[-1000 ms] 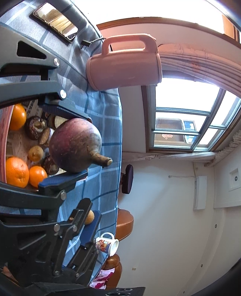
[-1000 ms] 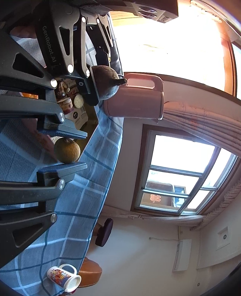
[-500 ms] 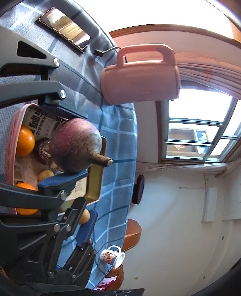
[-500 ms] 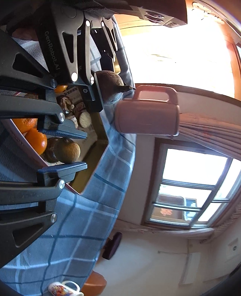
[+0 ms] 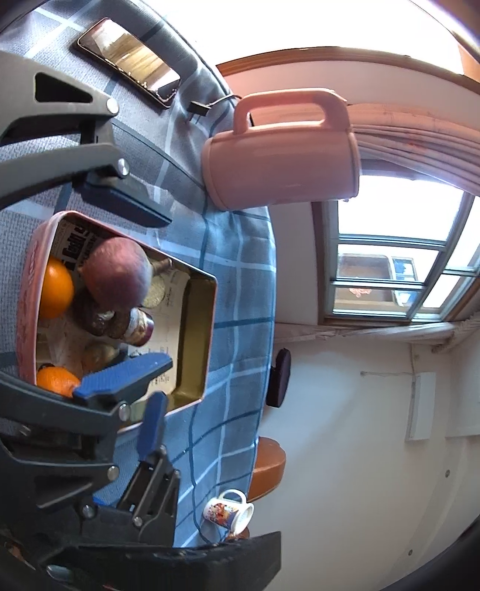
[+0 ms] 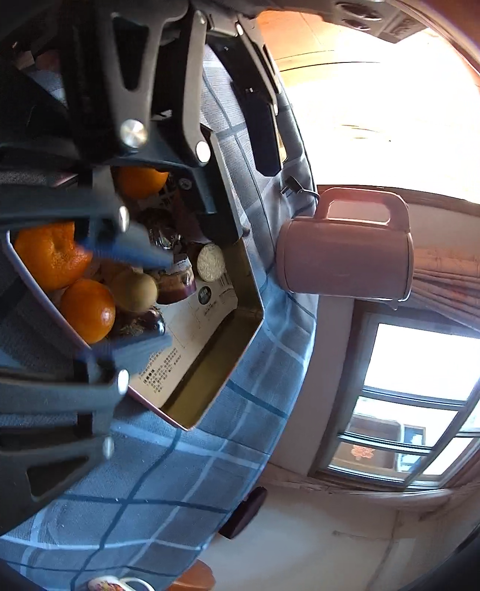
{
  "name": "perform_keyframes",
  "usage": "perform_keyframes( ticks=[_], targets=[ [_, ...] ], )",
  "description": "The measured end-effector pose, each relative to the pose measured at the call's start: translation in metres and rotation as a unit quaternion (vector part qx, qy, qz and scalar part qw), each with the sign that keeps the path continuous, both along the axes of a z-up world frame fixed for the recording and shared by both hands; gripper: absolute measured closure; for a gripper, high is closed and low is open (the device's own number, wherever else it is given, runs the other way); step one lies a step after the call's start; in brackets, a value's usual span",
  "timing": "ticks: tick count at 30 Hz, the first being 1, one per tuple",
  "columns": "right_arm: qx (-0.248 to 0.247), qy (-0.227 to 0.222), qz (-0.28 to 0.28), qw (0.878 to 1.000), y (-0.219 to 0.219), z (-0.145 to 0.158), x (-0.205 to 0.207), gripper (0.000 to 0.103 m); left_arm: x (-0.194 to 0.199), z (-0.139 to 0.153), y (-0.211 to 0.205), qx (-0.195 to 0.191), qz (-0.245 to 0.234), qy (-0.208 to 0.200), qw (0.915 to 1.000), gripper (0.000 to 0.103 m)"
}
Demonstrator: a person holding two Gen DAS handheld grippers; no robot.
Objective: Organize fruits
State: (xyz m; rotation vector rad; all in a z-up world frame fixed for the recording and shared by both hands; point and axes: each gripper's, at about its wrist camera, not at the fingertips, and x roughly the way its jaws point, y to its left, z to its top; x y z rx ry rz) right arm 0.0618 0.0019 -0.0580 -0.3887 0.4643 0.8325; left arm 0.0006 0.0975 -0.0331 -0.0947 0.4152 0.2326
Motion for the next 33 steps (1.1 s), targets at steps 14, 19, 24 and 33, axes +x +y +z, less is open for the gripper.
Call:
perform_keyframes(
  ticks=[14,19,24,33],
  targets=[
    [0.075,-0.038,-0.071,0.994,-0.039,0.016,-0.001,0.041,-0.018,0.013,-0.004,0.025,0.018,-0.039,0.9988,0.016],
    [0.077,-0.062,-0.103,0.990,-0.054,0.019,-0.002,0.041,-0.020,0.014,-0.007,0.031,0.023,-0.044,0.9983,0.011],
    [0.084,-0.069,-0.116,0.987,-0.065,0.020,-0.001,0.041,-0.021,0.015,-0.011,0.037,0.022,-0.045,0.9981,0.009],
    [0.098,-0.077,-0.126,0.984,-0.073,0.022,-0.006,0.030,-0.024,0.017,-0.016,0.044,0.025,-0.050,0.9975,0.005]
  ],
)
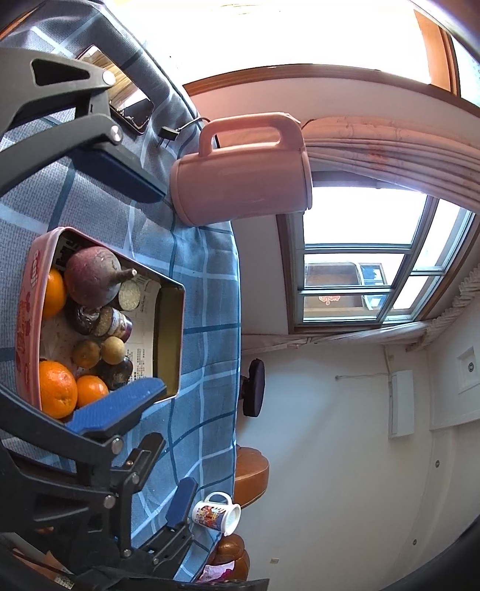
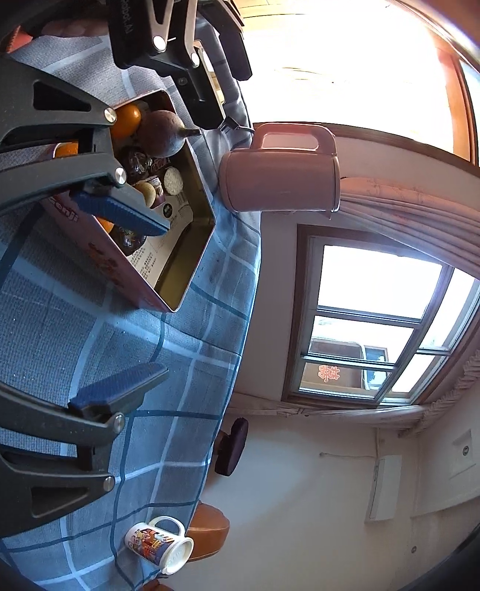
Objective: Organize fruits
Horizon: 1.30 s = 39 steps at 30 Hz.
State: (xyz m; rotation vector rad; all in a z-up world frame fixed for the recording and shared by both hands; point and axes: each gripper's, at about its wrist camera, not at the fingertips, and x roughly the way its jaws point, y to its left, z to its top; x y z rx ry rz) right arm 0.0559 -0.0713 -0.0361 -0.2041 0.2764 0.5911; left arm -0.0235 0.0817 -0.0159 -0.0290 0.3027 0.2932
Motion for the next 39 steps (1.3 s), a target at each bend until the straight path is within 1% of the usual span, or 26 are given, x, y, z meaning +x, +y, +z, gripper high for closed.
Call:
perform_keyframes(
  ticks=[3,5,7,9,13,25,32,39],
  targets=[
    [0.007,0.003,-0.001,1.000,-0.003,0.000,0.002,0.029,-0.001,0.000,-0.002,0.004,-0.001,0.000,1.0000,0.004],
    [0.008,0.008,0.000,1.000,-0.004,0.000,0.003,0.025,-0.002,0.000,-0.003,0.005,-0.001,-0.001,1.0000,0.004],
    [0.006,0.011,0.003,1.000,-0.003,-0.001,0.003,0.018,-0.002,0.000,-0.005,0.007,-0.001,-0.001,1.0000,0.004],
    [0.001,0.011,0.005,1.000,-0.002,-0.001,0.001,0.017,-0.002,0.000,-0.005,0.007,-0.001,-0.001,1.0000,0.003],
    [-0.005,0.012,0.006,1.000,0.000,-0.002,0.001,0.017,-0.002,0.000,-0.005,0.008,0.000,-0.002,1.0000,0.003],
    [0.010,0.020,-0.002,1.000,-0.006,-0.002,0.006,0.016,-0.004,-0.001,-0.006,0.014,0.000,0.000,0.9999,0.001],
    [0.013,0.017,-0.007,1.000,-0.008,-0.002,0.005,0.015,-0.003,-0.001,-0.008,0.017,-0.002,0.003,0.9999,0.000],
    [0.027,0.013,-0.013,0.999,-0.013,0.000,0.004,0.015,-0.003,0.000,-0.010,0.016,-0.005,0.002,0.9999,0.000]
  ],
)
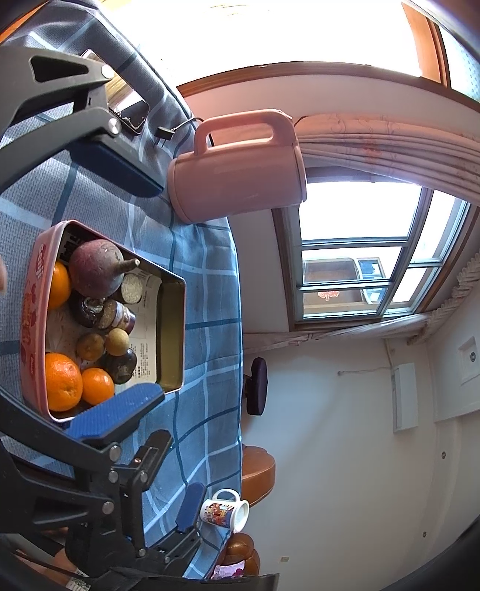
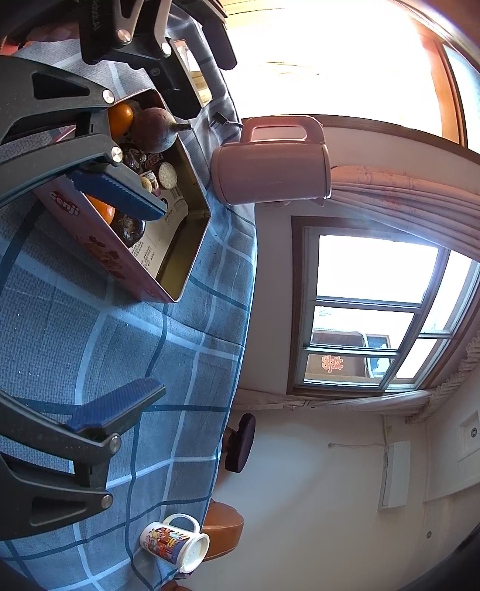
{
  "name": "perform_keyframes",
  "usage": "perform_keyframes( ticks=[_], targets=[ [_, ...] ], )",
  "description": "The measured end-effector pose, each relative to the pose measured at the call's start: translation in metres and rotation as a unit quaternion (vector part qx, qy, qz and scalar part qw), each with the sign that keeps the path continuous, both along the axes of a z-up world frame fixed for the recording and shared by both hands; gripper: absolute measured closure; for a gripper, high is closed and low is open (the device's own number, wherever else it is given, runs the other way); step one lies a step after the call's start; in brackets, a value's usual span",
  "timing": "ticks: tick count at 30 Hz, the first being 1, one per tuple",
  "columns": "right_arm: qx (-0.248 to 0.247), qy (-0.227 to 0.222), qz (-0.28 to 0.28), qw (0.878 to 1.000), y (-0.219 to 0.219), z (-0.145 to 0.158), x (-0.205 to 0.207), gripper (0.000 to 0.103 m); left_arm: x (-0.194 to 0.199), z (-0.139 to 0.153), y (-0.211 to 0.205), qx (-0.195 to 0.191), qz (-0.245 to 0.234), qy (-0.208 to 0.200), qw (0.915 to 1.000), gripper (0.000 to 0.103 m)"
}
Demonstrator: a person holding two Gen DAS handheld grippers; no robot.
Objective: Organize fruits
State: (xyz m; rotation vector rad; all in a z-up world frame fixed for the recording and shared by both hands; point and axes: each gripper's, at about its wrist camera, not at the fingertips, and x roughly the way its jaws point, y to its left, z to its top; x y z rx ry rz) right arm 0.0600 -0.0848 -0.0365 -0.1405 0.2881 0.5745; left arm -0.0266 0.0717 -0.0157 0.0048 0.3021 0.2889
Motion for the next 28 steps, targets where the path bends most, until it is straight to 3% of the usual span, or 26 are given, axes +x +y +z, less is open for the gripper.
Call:
perform_keyframes(
  ticks=[28],
  targets=[
    [0.008,-0.003,-0.011,1.000,-0.004,0.001,0.002,0.009,-0.002,0.002,-0.012,0.034,-0.001,-0.009,0.9994,0.000]
  ],
)
